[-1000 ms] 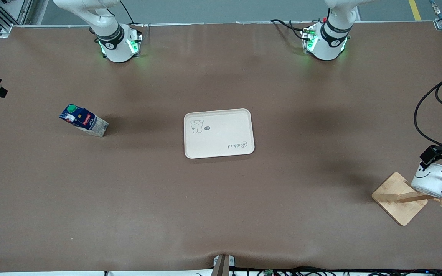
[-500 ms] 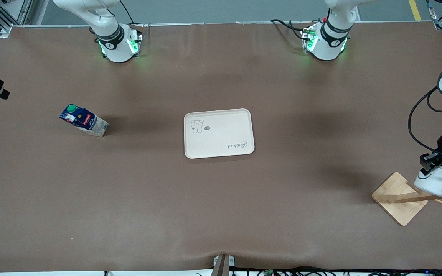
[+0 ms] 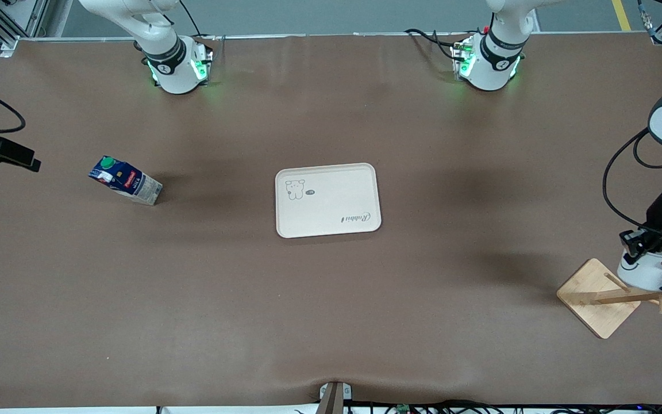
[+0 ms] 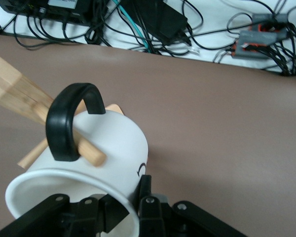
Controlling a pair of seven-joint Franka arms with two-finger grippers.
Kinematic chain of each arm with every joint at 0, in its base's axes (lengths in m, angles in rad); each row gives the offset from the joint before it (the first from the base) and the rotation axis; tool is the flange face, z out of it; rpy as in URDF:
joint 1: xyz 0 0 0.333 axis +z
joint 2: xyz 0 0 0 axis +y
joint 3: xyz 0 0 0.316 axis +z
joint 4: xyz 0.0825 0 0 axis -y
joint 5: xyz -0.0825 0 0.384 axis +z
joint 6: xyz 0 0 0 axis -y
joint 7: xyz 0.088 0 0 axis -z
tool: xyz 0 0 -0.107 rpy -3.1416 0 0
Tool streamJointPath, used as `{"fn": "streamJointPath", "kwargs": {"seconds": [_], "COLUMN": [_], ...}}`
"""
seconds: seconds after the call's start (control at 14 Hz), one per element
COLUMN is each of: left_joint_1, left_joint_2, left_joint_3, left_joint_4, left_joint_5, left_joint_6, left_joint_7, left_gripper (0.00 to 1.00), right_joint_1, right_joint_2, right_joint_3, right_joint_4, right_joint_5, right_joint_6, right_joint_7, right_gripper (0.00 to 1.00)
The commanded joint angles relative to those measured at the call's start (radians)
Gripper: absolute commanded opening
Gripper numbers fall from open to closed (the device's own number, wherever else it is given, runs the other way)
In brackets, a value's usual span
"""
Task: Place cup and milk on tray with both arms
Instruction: 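Grasp the white mug rim with the left gripper and lift it off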
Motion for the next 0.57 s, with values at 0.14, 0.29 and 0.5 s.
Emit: {"fn": "streamJointPath", "kwargs": {"seconds": [0.14,0.29,0.5], "left_joint_1": [0.000,-0.003,-0.049], "left_joint_2": [-0.069,-0.075,-0.048], "left_joint_3": [-0.112,-0.178,-0.281], "left_joint_4": [0.022,0.058,0.153], "left_joint_5": [-0.002,0.002,0.114], "left_joint_6": [-0.166,-0.252,-0.390], "left_joint_7": [-0.073,-0.183,-0.393], "left_gripper": [0.00,0.00,0.00], "right_joint_1": [-0.001,0.000,-0.006], "right_joint_2": [0.003,0.014,0.031], "right_joint_3": [0.005,0.006,0.006], "right_joint_4": [0.016,0.015,0.013], "right_joint_5": [-0.007,-0.004,0.006], "right_joint_6": [0.031,0.071,0.072], "right_joint_7": [-0.011,-0.014,-0.007], "right_gripper": [1.00,1.00,1.00]}}
